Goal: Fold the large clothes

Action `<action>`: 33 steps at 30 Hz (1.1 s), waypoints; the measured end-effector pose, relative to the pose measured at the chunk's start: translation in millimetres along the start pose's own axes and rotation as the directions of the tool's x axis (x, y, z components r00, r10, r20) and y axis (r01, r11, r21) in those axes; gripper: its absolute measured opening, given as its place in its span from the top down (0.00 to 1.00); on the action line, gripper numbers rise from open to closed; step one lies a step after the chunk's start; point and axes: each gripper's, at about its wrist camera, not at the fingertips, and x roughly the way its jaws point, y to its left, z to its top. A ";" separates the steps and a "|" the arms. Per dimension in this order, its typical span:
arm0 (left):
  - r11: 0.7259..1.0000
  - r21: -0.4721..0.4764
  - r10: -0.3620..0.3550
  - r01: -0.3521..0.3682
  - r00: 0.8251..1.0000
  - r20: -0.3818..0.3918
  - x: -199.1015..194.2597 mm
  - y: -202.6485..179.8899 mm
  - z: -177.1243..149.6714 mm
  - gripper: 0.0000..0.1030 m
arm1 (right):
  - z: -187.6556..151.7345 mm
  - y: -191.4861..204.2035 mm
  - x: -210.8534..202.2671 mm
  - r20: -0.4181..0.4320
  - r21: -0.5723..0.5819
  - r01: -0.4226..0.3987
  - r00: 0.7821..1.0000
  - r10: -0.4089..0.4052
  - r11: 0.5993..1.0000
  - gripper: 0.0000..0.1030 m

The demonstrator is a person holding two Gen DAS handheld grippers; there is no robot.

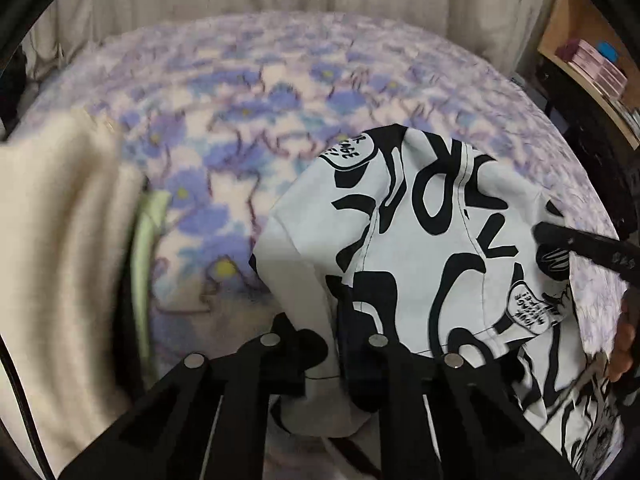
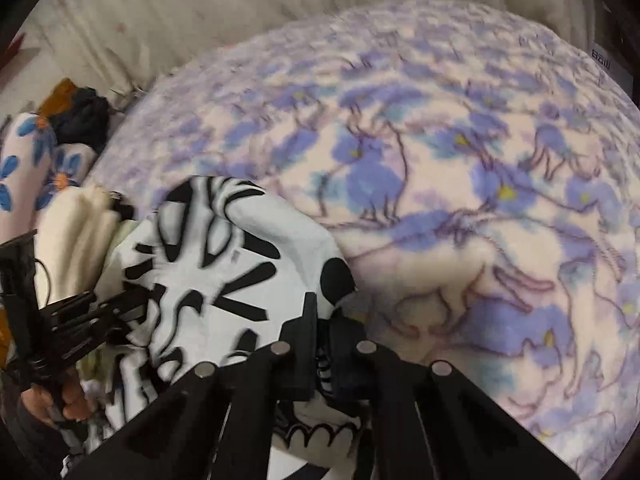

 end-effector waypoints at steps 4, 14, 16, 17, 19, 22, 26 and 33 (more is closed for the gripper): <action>0.999 0.053 -0.012 0.007 0.996 0.088 -59.7 -13.7 -9.9 0.93 | -19.3 20.3 -64.7 0.094 -0.075 -0.025 0.995 0.033 0.997 0.97; 0.949 0.305 -0.166 0.080 0.950 0.266 -217.6 -48.0 -127.0 0.90 | -143.9 47.4 -210.4 0.234 -0.287 0.002 0.970 0.068 0.958 0.96; 0.938 0.339 -0.163 0.071 0.954 0.251 -228.7 -54.4 -162.0 0.90 | -182.2 51.1 -216.7 0.229 -0.325 0.065 0.973 0.012 0.944 0.95; 0.934 0.352 -0.156 0.063 0.958 0.242 -231.3 -57.4 -177.6 0.90 | -197.5 51.8 -217.2 0.227 -0.336 0.091 0.974 -0.013 0.937 0.94; 0.925 0.378 -0.128 0.040 0.969 0.211 -230.2 -63.9 -209.7 0.87 | -234.3 53.2 -216.9 0.218 -0.353 0.141 0.974 -0.065 0.925 0.93; 0.925 0.379 -0.076 0.015 0.986 0.146 -220.5 -60.6 -258.1 0.85 | -281.2 50.2 -208.5 0.158 -0.347 0.169 0.980 -0.120 0.922 0.90; 0.946 0.322 -0.010 -0.021 0.996 0.093 -210.3 -47.3 -298.4 0.85 | -328.9 42.1 -205.2 0.096 -0.296 0.174 0.984 -0.152 0.939 0.90; 0.991 0.130 -0.045 0.043 0.999 0.011 -222.2 -16.1 -331.1 0.75 | -364.6 40.2 -222.4 0.037 -0.171 0.084 0.996 -0.079 0.982 0.88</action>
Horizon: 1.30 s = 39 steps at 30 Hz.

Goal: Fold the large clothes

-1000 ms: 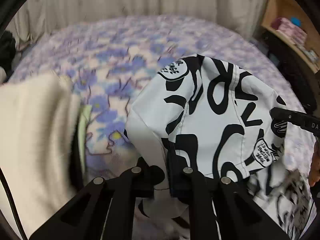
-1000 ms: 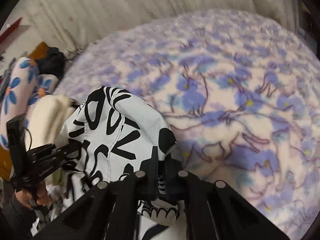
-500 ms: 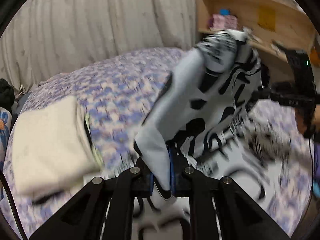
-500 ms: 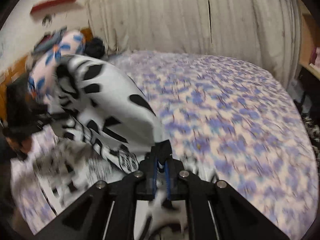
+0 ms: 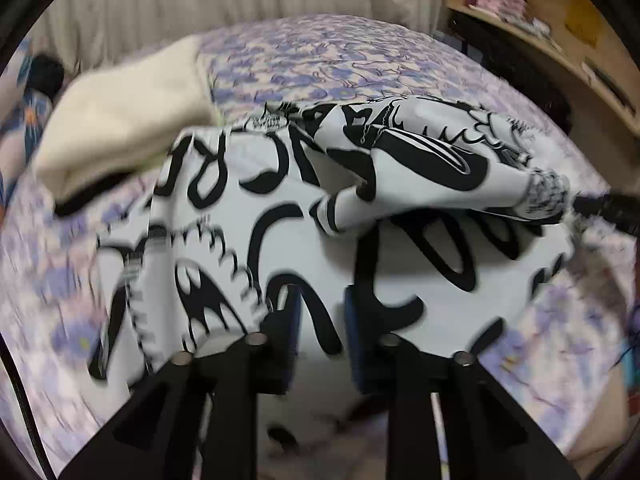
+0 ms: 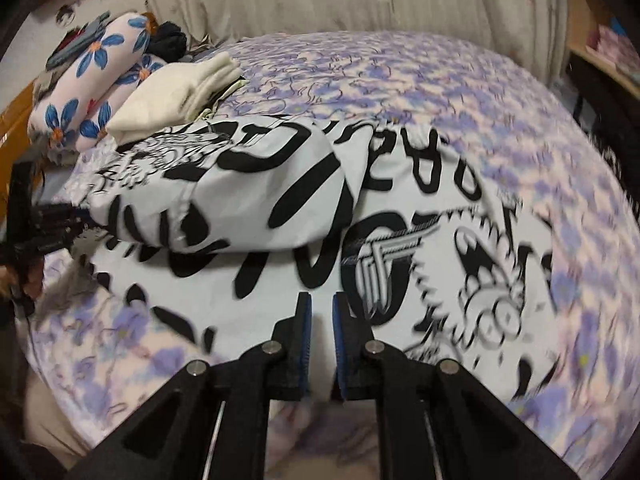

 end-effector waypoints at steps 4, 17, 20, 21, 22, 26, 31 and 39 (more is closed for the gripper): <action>0.995 -0.074 -0.070 0.071 0.997 0.018 -20.7 -0.5 -5.7 0.44 | -2.7 5.1 -12.3 0.006 0.075 -0.084 0.996 0.084 0.994 0.64; 0.869 -0.214 -0.429 0.447 0.894 0.128 -44.4 -26.7 6.9 0.24 | 2.5 -17.7 11.0 0.108 0.454 -0.425 0.899 0.425 0.783 0.44; 0.806 -0.277 -0.489 0.523 0.852 0.185 -37.0 -17.1 12.6 0.20 | -0.6 -31.3 27.3 0.161 0.536 -0.480 0.866 0.474 0.694 0.43; 0.786 -0.295 -0.504 0.543 0.840 0.200 -33.7 -13.2 14.3 0.20 | -2.4 -34.8 31.4 0.173 0.553 -0.492 0.857 0.485 0.672 0.43; 0.771 -0.310 -0.514 0.556 0.831 0.212 -30.9 -9.4 15.6 0.19 | -3.1 -38.2 37.6 0.185 0.572 -0.504 0.848 0.496 0.647 0.42; 0.705 -0.388 -0.541 0.594 0.804 0.246 -8.6 10.3 25.4 0.19 | -2.2 -45.2 55.1 0.205 0.598 -0.527 0.829 0.520 0.604 0.42; 0.680 -0.439 -0.540 0.587 0.806 0.241 21.3 23.2 40.8 0.19 | 5.7 -49.6 71.4 0.240 0.606 -0.557 0.809 0.537 0.568 0.42; 0.705 -0.465 -0.519 0.536 0.836 0.178 74.2 25.6 63.3 0.19 | 30.1 -44.6 87.5 0.251 0.587 -0.542 0.828 0.501 0.602 0.42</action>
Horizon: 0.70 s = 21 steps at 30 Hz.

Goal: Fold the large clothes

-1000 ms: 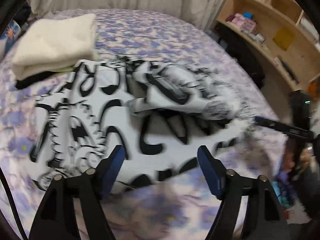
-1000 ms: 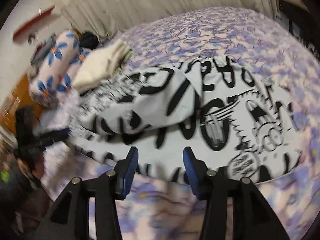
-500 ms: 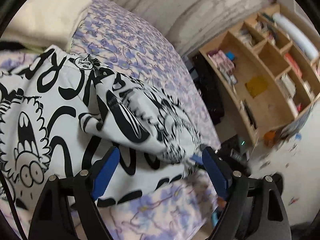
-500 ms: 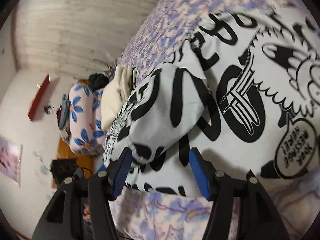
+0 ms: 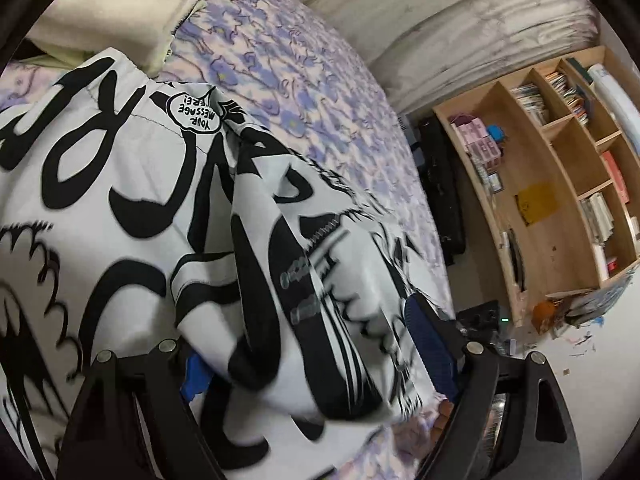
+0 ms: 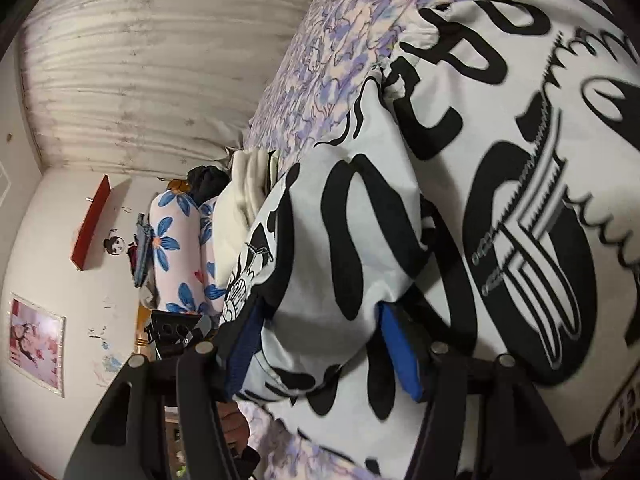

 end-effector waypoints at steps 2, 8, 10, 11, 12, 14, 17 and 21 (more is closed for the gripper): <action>0.998 0.027 0.054 -0.054 0.998 0.019 7.1 -2.4 4.6 0.27 | 1.5 10.1 1.8 0.011 -0.065 0.075 0.997 -0.075 0.995 0.49; 0.978 0.116 0.160 -0.172 0.981 0.108 1.2 -18.0 6.4 0.60 | -6.9 54.8 -17.2 0.123 -0.266 0.234 0.970 -0.208 0.935 0.96; 0.969 0.140 0.189 -0.202 0.977 0.103 -1.5 -20.1 -0.4 0.65 | -16.0 64.4 -28.1 0.125 -0.270 0.251 0.966 -0.225 0.930 0.96; 0.958 0.152 0.232 -0.242 0.969 0.083 0.5 -18.9 -7.0 0.67 | -21.4 67.1 -31.3 0.121 -0.272 0.263 0.964 -0.238 0.925 0.96; 0.952 0.153 0.256 -0.264 0.964 0.071 0.1 -15.3 -11.2 0.68 | -27.5 68.2 -32.6 0.117 -0.279 0.287 0.957 -0.265 0.916 0.96; 0.929 0.157 0.334 -0.335 0.942 0.029 8.5 -3.0 -24.7 0.68 | -38.0 61.6 -25.8 0.096 -0.288 0.349 0.937 -0.335 0.892 0.96; 0.928 0.144 0.341 -0.344 0.939 0.043 11.4 6.2 -34.2 0.67 | -49.4 37.1 -3.4 0.044 -0.283 0.430 0.899 -0.437 0.857 0.96; 0.902 0.155 0.398 -0.404 0.915 0.067 11.3 -3.7 -39.7 0.65 | -56.8 37.3 4.0 0.070 -0.294 0.475 0.876 -0.477 0.830 0.96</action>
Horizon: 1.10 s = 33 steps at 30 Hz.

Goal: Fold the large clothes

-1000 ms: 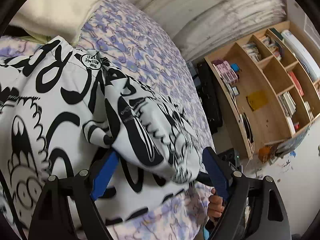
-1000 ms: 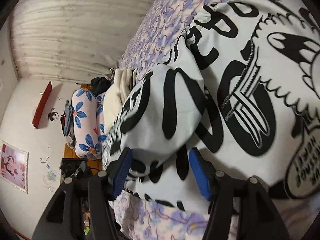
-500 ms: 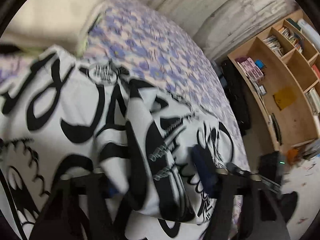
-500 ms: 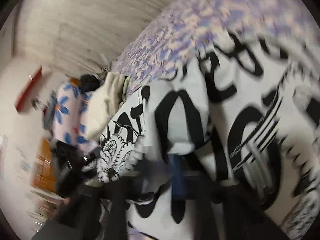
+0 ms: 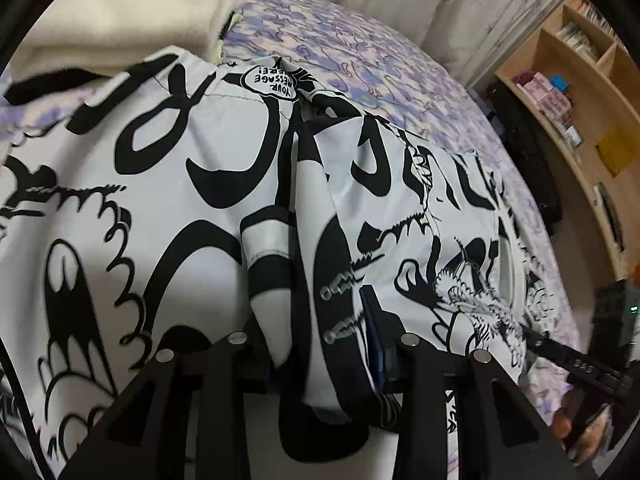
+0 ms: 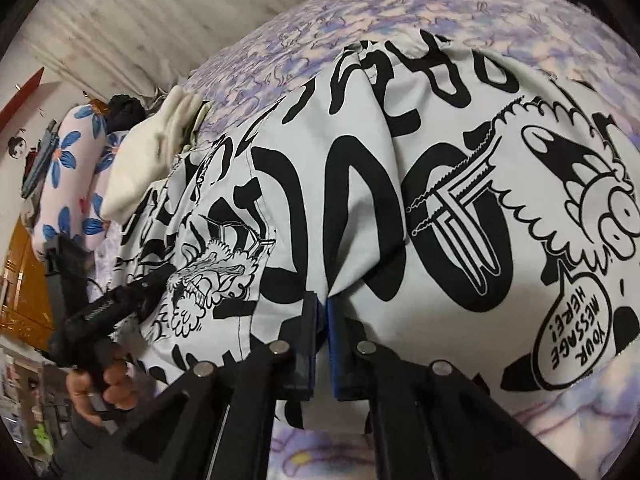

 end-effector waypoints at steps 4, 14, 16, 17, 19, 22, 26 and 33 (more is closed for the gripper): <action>0.995 0.053 0.083 -0.084 0.996 0.021 -15.1 -17.2 -16.4 0.60 | -2.9 9.9 -12.9 0.026 -0.026 0.017 1.000 -0.017 1.000 0.99; 0.982 0.070 0.167 -0.175 0.979 0.118 -72.5 -35.0 -54.6 0.38 | -14.5 2.6 -36.7 0.043 0.016 0.042 0.998 -0.043 0.999 0.98; 0.980 0.060 0.182 -0.192 0.973 0.145 -82.5 -37.4 -56.5 0.37 | -14.5 3.8 -43.3 0.057 0.024 0.038 0.998 -0.040 0.999 0.98; 0.979 0.056 0.186 -0.197 0.970 0.157 -87.8 -38.5 -56.4 0.37 | -13.1 6.3 -46.3 0.069 0.020 0.034 0.997 -0.035 0.999 0.98; 0.979 0.045 0.185 -0.197 0.964 0.191 -97.3 -39.9 -52.5 0.34 | -11.0 13.2 -48.5 0.088 -0.001 0.026 0.996 -0.026 1.000 0.98; 0.983 0.035 0.168 -0.182 0.954 0.248 -105.9 -46.8 -42.0 0.33 | -3.3 29.5 -42.3 0.110 -0.046 0.008 0.994 -0.002 0.999 0.94; 0.985 0.055 0.142 -0.162 0.953 0.266 -95.2 -58.8 -24.6 0.33 | 13.6 54.9 -21.3 0.129 -0.103 -0.009 0.991 0.022 0.995 0.77; 0.983 0.062 0.152 -0.171 0.959 0.237 -40.4 -72.1 8.7 0.33 | 53.9 77.0 16.1 0.165 -0.134 -0.010 0.986 0.032 0.991 0.77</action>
